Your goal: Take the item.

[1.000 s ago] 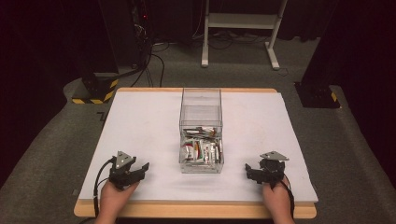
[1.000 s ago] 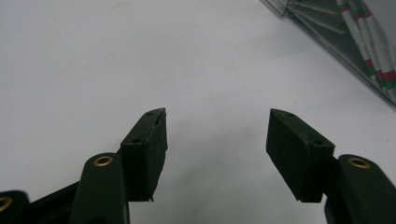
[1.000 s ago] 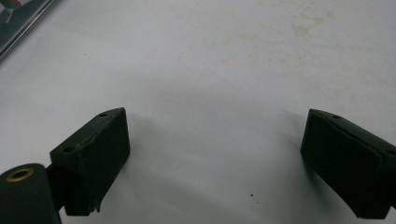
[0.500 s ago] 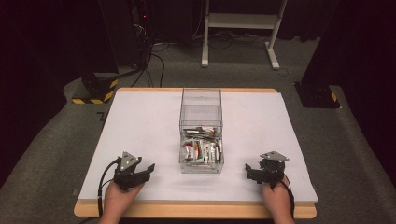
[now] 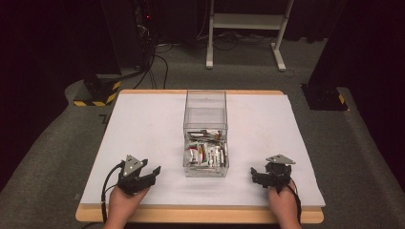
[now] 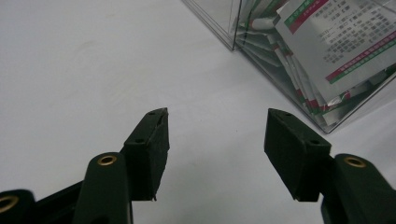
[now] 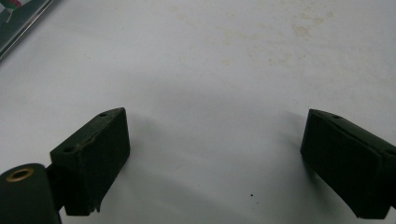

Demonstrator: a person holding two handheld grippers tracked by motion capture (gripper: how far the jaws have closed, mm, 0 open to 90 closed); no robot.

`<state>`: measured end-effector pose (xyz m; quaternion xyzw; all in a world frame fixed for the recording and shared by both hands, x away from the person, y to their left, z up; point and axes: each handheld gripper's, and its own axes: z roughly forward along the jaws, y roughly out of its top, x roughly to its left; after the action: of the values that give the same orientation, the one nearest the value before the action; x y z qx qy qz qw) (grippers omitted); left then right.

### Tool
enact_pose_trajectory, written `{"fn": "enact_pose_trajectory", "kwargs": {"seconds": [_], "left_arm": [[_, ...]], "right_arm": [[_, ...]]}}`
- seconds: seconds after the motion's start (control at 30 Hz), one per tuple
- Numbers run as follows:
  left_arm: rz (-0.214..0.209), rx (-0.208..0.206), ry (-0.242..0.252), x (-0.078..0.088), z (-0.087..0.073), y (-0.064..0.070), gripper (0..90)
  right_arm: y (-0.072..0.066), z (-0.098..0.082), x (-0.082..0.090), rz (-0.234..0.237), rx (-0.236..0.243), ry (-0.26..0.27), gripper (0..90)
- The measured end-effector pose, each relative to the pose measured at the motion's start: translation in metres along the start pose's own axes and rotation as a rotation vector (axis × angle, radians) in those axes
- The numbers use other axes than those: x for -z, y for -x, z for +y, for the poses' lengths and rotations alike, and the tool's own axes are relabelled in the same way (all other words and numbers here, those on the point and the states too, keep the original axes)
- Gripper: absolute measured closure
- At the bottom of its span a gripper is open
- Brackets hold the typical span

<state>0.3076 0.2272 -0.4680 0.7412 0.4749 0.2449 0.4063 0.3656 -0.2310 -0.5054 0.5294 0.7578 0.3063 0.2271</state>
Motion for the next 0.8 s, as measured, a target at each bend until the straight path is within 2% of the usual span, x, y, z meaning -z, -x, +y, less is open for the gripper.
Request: {"fn": "enact_pose_trajectory", "kwargs": {"seconds": [0.4, 0.8], "left_arm": [[-0.032, -0.002, 0.024, 0.005, 0.008, 0.010, 41.6], [-0.045, -0.014, 0.040, 0.008, 0.015, 0.017, 42.5]], "right_arm": [[0.000, 0.000, 0.000, -0.001, -0.001, 0.001, 7.9], [0.000, 0.000, 0.000, -0.001, 0.000, 0.001, 8.0]]}}
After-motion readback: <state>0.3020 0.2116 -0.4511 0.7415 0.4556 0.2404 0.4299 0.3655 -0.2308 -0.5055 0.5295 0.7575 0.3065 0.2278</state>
